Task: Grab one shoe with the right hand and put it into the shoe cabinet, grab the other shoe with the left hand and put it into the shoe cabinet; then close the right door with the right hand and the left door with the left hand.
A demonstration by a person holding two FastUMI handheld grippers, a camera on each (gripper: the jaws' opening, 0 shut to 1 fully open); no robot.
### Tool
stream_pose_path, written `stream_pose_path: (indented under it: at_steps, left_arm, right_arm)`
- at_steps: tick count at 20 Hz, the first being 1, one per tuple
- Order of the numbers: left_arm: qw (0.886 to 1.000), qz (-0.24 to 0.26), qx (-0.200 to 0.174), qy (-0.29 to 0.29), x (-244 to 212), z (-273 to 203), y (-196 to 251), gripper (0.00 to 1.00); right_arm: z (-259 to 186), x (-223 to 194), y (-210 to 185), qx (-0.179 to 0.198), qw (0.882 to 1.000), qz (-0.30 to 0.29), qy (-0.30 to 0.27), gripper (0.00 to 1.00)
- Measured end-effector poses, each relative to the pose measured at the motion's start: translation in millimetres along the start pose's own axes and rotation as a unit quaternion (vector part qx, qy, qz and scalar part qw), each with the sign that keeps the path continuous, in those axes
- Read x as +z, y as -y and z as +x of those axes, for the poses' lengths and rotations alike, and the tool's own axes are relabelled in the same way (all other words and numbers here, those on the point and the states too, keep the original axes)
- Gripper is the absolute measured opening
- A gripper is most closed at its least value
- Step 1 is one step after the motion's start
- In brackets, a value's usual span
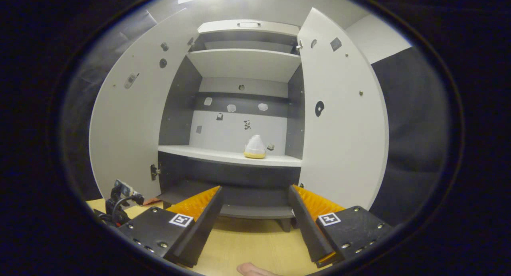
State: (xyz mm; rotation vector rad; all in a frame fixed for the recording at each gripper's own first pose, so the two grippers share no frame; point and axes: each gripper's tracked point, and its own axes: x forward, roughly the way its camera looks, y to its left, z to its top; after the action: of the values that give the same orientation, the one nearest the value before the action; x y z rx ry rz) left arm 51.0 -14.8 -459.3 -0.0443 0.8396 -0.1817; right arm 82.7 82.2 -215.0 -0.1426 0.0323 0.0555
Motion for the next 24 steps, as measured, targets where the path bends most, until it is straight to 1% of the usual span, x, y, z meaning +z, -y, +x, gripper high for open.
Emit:
stream_pose_path:
  at_steps: [1, 2, 3, 4, 5, 6, 7, 8, 9, 10, 11, 12, 13, 14, 15, 16, 19, 22, 24]
  left_arm:
    - [1.000, 0.002, -0.002, -0.004, 1.1, 3.5, 0.4, 0.99]
    - [1.000, 0.006, 0.004, -0.016, -1.8, 7.6, -4.2, 0.94]
    - [1.000, 0.005, 0.011, -0.026, -3.1, 14.5, -7.5, 1.00]
    - [0.999, 0.001, 0.012, -0.042, -7.3, 20.6, -9.8, 0.92]
    - [0.998, -0.018, 0.001, -0.055, -6.9, 18.6, -5.1, 0.91]
    - [0.998, -0.023, -0.007, -0.049, 0.1, 23.6, -2.4, 0.88]
    - [0.999, -0.016, -0.005, -0.047, 1.7, 31.0, -4.5, 0.84]
    - [0.999, -0.008, -0.014, -0.046, 1.8, 32.9, -4.1, 0.76]
    - [0.999, -0.012, -0.010, -0.038, 7.0, 34.0, -3.2, 0.68]
    - [0.999, -0.016, -0.006, -0.041, 6.0, 37.3, -4.9, 0.48]
    - [0.999, -0.014, -0.004, -0.043, 5.6, 31.5, -7.1, 0.46]
    - [0.999, -0.012, -0.005, -0.036, 9.3, 31.5, -9.3, 0.34]
    - [0.999, -0.013, -0.002, -0.031, 11.4, 31.2, -12.1, 0.28]
    - [0.999, -0.013, 0.005, -0.035, 11.0, 29.9, -14.8, 0.17]
    - [0.999, -0.011, 0.013, -0.030, 12.7, 29.2, -13.2, 0.12]
    - [0.999, -0.003, 0.016, -0.028, 14.1, 26.5, -12.1, 0.04]
    - [1.000, 0.002, 0.019, -0.017, 22.3, 15.9, -5.1, 0.03]
    - [0.999, 0.014, 0.025, 0.023, 44.0, -15.0, -0.8, 0.03]
    - [0.999, 0.012, 0.021, 0.048, 64.8, -31.3, 5.3, 0.03]
  right_arm:
    - [1.0, -2.0, 7.0, -0.005, 1.000, 0.001, 0.001, 0.99]
    - [2.2, -3.7, 10.8, -0.007, 1.000, 0.005, 0.003, 0.99]
    - [3.3, -7.3, 11.5, -0.005, 1.000, 0.013, 0.002, 0.99]
    - [5.5, -10.5, 11.4, -0.001, 1.000, 0.020, 0.000, 0.98]
    - [7.7, -14.6, 11.9, 0.004, 1.000, 0.026, -0.002, 0.98]
    - [9.7, -17.0, 12.8, 0.005, 1.000, 0.026, -0.003, 0.98]
    - [13.0, -19.4, 15.1, 0.004, 1.000, 0.025, -0.003, 0.98]
    - [15.4, -22.3, 16.9, 0.003, 1.000, 0.024, -0.004, 0.98]
    - [16.3, -27.2, 18.1, 0.002, 1.000, 0.023, -0.008, 0.98]
    - [18.0, -31.4, 18.4, 0.004, 1.000, 0.025, -0.014, 0.99]
    - [17.8, -34.9, 18.5, 0.006, 0.999, 0.032, -0.020, 0.99]
    - [17.7, -37.4, 20.5, 0.006, 0.999, 0.039, -0.025, 0.98]
    - [17.3, -38.7, 22.3, 0.007, 0.999, 0.046, -0.028, 0.98]
    - [16.4, -39.7, 24.8, 0.007, 0.998, 0.049, -0.030, 0.98]
    - [14.7, -39.4, 28.4, 0.004, 0.998, 0.054, -0.030, 0.98]
    - [13.1, -38.0, 31.9, 0.001, 0.998, 0.055, -0.029, 0.99]
    - [6.0, -37.7, 36.1, -0.001, 0.998, 0.059, -0.029, 0.98]
    - [-1.7, -33.3, 42.8, -0.006, 0.998, 0.053, -0.027, 0.98]
    - [-6.8, -30.5, 43.9, -0.004, 0.998, 0.055, -0.024, 0.98]
